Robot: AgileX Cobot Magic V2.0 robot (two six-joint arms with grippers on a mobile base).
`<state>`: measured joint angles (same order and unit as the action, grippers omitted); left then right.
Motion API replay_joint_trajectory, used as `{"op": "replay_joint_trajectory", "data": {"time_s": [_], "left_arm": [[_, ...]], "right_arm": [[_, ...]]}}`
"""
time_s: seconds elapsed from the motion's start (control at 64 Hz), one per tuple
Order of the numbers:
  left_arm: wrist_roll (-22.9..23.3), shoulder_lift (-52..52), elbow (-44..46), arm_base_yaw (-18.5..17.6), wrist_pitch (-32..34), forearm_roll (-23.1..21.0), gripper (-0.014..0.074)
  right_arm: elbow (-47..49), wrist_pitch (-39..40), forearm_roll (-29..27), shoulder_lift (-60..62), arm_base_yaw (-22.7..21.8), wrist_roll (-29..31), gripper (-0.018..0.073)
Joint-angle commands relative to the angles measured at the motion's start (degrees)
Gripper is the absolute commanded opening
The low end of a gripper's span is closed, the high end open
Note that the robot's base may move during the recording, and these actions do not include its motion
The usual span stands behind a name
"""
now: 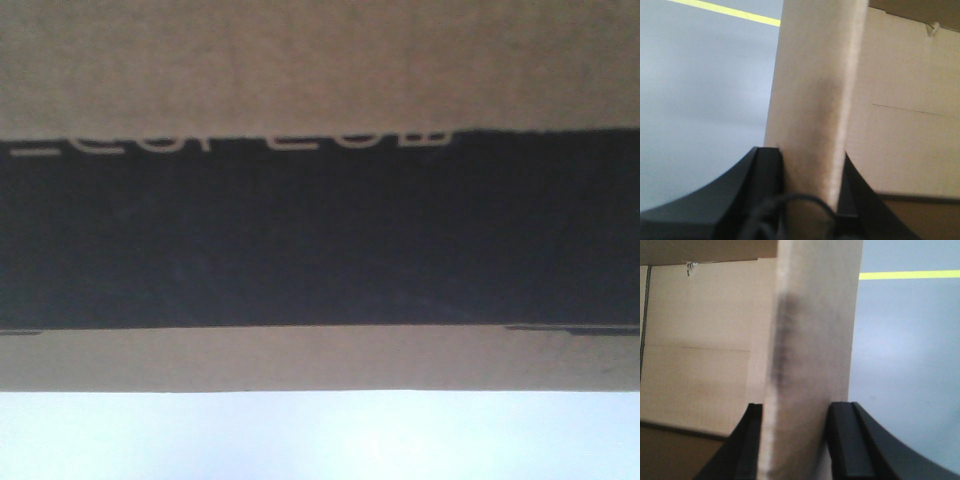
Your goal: Grab box from left shelf to table start
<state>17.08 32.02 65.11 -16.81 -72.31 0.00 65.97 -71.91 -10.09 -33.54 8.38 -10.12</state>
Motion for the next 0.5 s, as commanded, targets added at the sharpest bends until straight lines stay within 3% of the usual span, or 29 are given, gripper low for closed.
{"op": "replay_joint_trajectory", "data": {"time_s": [0.0,0.485], "left_arm": [[2.1,-0.3,2.1,0.1,-4.4,-2.6,-0.0013],[2.1,-0.3,2.1,0.1,-4.3,-3.2,-0.0013]], "right_arm": [[1.5,-1.4,2.6,-0.3,-0.4,0.2,0.0022],[1.5,-1.4,2.6,-0.3,-0.4,0.2,0.0022]]}}
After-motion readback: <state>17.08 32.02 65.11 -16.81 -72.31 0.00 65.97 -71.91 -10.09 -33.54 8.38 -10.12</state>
